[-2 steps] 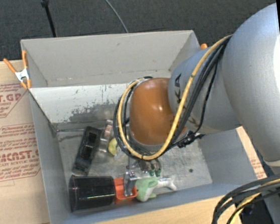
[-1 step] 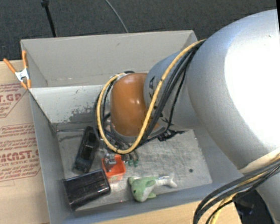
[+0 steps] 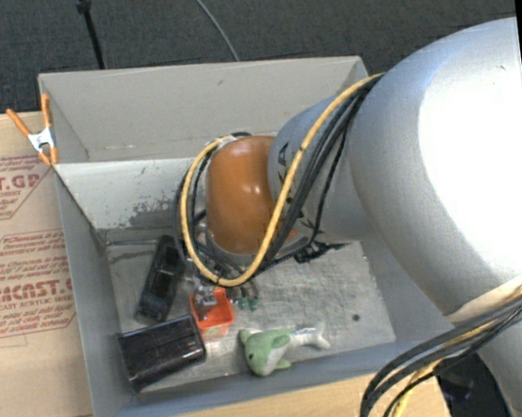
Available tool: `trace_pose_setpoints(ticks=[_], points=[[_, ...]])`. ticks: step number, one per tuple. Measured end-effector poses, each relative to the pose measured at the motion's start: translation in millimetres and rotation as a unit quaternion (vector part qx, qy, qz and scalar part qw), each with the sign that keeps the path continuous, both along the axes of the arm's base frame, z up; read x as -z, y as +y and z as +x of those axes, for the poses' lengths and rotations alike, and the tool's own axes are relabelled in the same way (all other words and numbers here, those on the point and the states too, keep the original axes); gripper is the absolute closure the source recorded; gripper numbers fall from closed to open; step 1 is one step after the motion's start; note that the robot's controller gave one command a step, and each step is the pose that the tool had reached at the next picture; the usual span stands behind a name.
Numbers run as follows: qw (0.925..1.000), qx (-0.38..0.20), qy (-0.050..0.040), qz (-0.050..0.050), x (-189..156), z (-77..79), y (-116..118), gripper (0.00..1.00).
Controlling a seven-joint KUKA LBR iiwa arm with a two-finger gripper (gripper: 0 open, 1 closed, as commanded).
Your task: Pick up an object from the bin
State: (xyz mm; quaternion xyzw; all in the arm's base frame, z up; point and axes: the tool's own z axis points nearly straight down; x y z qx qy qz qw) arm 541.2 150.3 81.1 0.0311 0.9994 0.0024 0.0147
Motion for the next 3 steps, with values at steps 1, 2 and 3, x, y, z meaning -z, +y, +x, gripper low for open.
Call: trace_pose_setpoints(ticks=[1, 2, 3], points=[[0.9998, 0.006, 0.0168, -0.003, -39, 1.2, 2, 1.00], [0.9999, -0.007, 0.0147, -0.003, -79, -21.7, 17, 1.00], [0.9975, -0.070, 0.0137, -0.003, -57, -29.1, -8, 1.00]])
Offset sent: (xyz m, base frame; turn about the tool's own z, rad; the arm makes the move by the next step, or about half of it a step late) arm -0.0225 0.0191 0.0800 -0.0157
